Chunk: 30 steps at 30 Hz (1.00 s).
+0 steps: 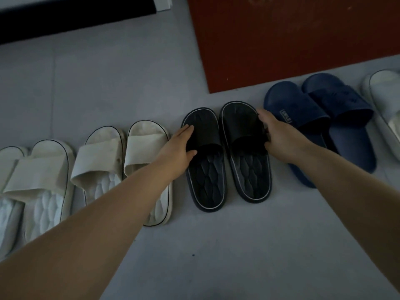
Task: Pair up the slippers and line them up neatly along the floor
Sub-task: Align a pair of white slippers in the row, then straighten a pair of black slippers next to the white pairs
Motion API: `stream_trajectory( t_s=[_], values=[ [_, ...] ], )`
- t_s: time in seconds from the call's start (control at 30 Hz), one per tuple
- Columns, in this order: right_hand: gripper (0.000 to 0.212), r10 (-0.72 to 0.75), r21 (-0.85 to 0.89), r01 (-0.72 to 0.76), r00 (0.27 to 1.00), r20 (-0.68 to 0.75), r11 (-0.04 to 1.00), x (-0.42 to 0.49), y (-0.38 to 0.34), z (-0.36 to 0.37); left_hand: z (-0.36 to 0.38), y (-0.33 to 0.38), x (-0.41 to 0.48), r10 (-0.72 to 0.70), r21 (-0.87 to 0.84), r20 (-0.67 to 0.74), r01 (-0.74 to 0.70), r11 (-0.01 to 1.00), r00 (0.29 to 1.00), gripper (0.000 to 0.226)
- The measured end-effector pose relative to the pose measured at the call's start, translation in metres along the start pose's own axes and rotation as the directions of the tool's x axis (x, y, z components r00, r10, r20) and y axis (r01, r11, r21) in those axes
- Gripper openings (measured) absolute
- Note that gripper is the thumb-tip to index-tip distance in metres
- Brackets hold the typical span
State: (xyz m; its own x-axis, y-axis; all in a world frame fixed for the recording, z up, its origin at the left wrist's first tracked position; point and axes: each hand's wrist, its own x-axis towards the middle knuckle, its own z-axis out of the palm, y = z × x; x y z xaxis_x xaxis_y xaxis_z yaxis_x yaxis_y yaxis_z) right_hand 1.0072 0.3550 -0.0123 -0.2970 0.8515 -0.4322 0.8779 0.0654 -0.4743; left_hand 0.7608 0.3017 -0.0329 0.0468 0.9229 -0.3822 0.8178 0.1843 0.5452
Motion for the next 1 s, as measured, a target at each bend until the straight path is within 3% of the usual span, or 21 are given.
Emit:
stream_trajectory(
  t_s=[0.47, 0.6, 0.7, 0.8, 0.9, 1.0],
  values=[
    [0.076, 0.071, 0.026, -0.069, 0.994, -0.082, 0.997, -0.034, -0.022, 0.000, -0.019, 0.011, -0.019, -0.024, -0.084, -0.011, 0.023, 0.996, 1.000, 0.063],
    [0.077, 0.154, -0.111, -0.147, 0.987, 0.053, 0.983, -0.095, -0.029, -0.046, -0.064, 0.035, -0.031, 0.075, -0.061, -0.007, -0.075, 0.995, 0.997, 0.051],
    [0.072, 0.212, -0.214, -0.175, 0.964, 0.163, 0.961, -0.147, -0.030, -0.098, -0.095, 0.061, -0.037, 0.093, -0.066, -0.001, -0.092, 0.994, 0.996, 0.057],
    [0.063, 0.206, -0.196, -0.182, 0.972, 0.114, 0.964, -0.174, -0.013, -0.130, -0.096, 0.090, -0.035, 0.147, -0.061, 0.003, -0.147, 0.987, 0.989, 0.058],
    [0.069, 0.245, -0.200, -0.240, 0.970, 0.000, 0.950, -0.164, 0.028, -0.132, -0.070, 0.111, -0.024, 0.200, -0.057, 0.016, -0.199, 0.978, 0.980, 0.057],
    [0.071, 0.237, -0.238, -0.230, 0.972, 0.003, 0.944, -0.130, 0.081, -0.131, -0.025, 0.129, -0.002, 0.235, -0.090, 0.076, -0.228, 0.970, 0.969, 0.062]
  ],
)
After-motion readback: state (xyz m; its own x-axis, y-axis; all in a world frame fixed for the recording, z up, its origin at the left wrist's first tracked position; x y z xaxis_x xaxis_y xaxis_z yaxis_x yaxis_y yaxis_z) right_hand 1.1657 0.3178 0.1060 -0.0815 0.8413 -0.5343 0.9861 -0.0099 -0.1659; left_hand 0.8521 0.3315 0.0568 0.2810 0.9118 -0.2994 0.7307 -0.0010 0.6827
